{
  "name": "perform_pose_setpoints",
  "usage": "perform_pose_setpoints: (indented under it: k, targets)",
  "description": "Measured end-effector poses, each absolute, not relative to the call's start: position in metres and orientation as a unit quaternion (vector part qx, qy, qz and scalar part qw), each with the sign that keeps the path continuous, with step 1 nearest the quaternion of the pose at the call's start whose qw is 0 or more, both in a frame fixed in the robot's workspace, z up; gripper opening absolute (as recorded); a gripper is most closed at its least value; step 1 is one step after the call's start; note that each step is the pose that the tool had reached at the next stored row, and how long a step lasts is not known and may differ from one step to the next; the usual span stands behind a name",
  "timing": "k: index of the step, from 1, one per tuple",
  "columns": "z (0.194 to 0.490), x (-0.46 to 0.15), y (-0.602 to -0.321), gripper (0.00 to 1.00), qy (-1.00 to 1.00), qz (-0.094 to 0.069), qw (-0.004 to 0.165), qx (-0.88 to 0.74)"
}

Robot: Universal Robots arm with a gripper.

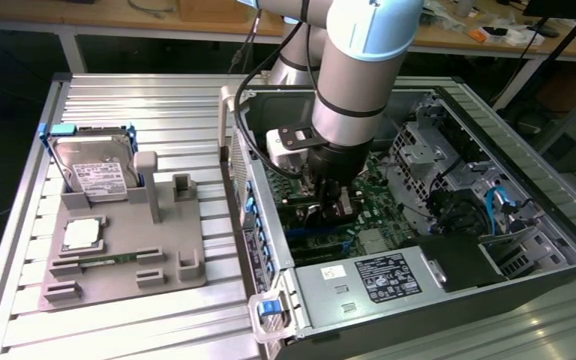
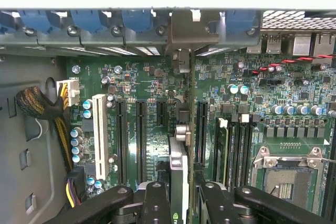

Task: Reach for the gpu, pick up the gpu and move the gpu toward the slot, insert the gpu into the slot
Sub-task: 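Insert the gpu into the slot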

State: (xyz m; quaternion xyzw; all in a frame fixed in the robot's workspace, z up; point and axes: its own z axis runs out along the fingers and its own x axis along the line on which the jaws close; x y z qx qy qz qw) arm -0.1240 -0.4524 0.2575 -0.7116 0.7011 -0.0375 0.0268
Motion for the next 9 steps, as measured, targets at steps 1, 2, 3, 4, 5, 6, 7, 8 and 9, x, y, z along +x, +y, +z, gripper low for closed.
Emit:
perform_pose_setpoints:
  k: [1,2,3,4,5,6,7,8,9]
  targets:
    - [0.2575,-0.1240,-0.4524,0.27,0.701,-0.038,0.027,-0.712]
    - [0.2574,-0.1239,-0.4525,0.27,0.701,-0.038,0.027,-0.712]
    - [0.2572,-0.1239,-0.4524,0.27,0.701,-0.038,0.027,-0.712]
    - [0.2567,-0.1238,-0.4524,0.27,0.701,-0.038,0.027,-0.712]
    - [0.2565,-0.1236,-0.4524,0.27,0.701,-0.039,0.027,-0.711]
    - [0.2563,-0.1236,-0.4524,0.27,0.701,-0.040,0.027,-0.711]
    - [0.2561,-0.1235,-0.4522,0.27,0.701,-0.040,0.028,-0.711]
    - [0.2561,-0.1235,-0.4519,0.27,0.701,-0.041,0.028,-0.712]
    - [0.2562,-0.1236,-0.4517,0.27,0.701,-0.042,0.028,-0.711]
